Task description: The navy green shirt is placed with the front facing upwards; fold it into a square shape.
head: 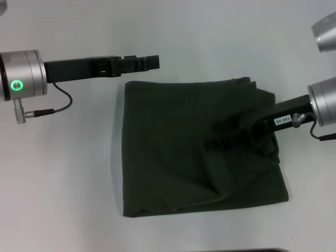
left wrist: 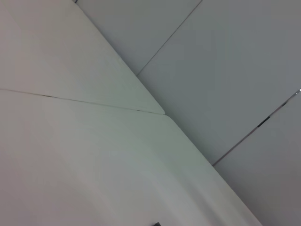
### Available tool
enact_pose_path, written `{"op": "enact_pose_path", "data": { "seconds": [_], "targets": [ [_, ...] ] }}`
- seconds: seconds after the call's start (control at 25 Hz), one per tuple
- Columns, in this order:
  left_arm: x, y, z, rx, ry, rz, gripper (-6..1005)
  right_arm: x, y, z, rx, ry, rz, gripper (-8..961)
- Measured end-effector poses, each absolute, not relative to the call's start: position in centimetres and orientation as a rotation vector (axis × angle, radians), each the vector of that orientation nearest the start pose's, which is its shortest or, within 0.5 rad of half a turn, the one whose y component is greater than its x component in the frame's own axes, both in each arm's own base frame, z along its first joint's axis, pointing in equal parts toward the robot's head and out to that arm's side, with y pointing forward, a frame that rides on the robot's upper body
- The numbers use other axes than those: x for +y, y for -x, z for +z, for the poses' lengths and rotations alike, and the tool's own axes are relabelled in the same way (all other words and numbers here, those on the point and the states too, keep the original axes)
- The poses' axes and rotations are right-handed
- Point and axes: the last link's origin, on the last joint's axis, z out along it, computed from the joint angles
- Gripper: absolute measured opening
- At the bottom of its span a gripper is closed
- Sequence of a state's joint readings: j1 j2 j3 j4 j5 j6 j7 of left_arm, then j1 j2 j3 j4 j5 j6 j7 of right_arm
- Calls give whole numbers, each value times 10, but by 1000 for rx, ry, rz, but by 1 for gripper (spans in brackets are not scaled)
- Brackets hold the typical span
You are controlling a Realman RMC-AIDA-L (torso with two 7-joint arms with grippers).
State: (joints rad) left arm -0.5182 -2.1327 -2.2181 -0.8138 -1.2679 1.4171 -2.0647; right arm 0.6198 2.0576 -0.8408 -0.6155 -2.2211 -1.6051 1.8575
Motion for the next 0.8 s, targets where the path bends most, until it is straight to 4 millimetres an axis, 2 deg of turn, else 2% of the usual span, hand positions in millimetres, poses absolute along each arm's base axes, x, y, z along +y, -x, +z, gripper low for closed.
{"op": "enact_pose_path", "data": {
  "seconds": [0.44,0.64,0.76,0.8],
  "targets": [
    [349,222,-17,-1348,2568,-783,919,317,-263,-28,1300,2910,272,812],
    [349,222,-17,-1347,2567,-781,919,318,-262,-28,1296,2912,271,576],
    [348,223,-17,-1348,2565,-781,919,318,-261,-28,1296,2912,271,324],
    [348,223,-17,-1349,2565,-781,919,317,-262,-28,1297,2911,271,289]
  ]
}}
